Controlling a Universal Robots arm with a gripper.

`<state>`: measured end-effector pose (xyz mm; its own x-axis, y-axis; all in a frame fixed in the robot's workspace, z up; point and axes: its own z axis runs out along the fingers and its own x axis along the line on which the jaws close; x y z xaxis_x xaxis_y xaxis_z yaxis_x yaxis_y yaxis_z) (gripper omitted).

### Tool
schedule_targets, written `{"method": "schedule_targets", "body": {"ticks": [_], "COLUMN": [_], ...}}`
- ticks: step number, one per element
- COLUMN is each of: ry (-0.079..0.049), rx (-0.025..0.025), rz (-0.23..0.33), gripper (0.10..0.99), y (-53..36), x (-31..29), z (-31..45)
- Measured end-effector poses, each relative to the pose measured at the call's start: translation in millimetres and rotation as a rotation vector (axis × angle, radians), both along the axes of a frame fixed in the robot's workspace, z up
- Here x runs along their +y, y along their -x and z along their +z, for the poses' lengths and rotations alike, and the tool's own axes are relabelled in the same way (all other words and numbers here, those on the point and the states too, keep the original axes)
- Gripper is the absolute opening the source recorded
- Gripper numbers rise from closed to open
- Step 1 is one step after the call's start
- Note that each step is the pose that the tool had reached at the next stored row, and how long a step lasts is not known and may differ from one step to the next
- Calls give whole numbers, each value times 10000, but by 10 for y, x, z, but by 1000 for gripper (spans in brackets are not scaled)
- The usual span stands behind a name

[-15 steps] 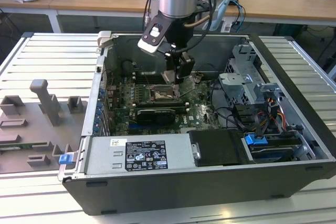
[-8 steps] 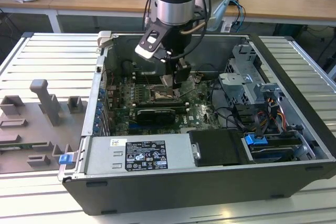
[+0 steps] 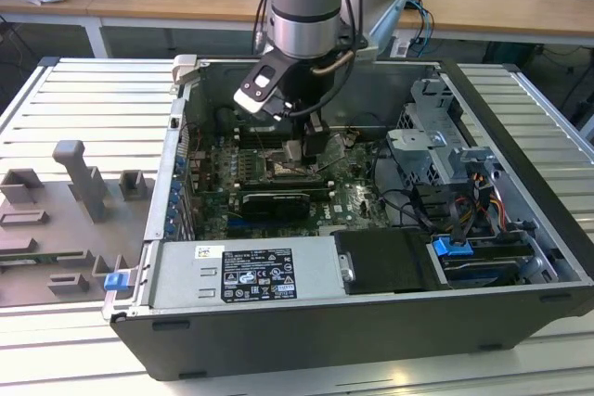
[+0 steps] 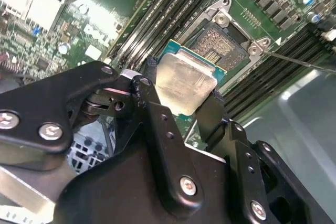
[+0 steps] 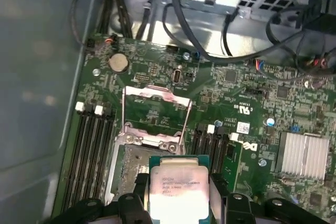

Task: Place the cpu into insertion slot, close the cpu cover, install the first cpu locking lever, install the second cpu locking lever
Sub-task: 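Place the cpu into insertion slot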

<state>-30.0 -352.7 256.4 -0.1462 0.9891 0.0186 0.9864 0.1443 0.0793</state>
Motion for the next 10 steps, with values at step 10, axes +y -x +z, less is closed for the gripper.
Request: {"method": "schedule_targets", "body": {"ticks": [10], "ry": [-1], "rx": [1], "rz": [-312], "gripper": [541], "y": [11], "x": [190], "z": [-167]}}
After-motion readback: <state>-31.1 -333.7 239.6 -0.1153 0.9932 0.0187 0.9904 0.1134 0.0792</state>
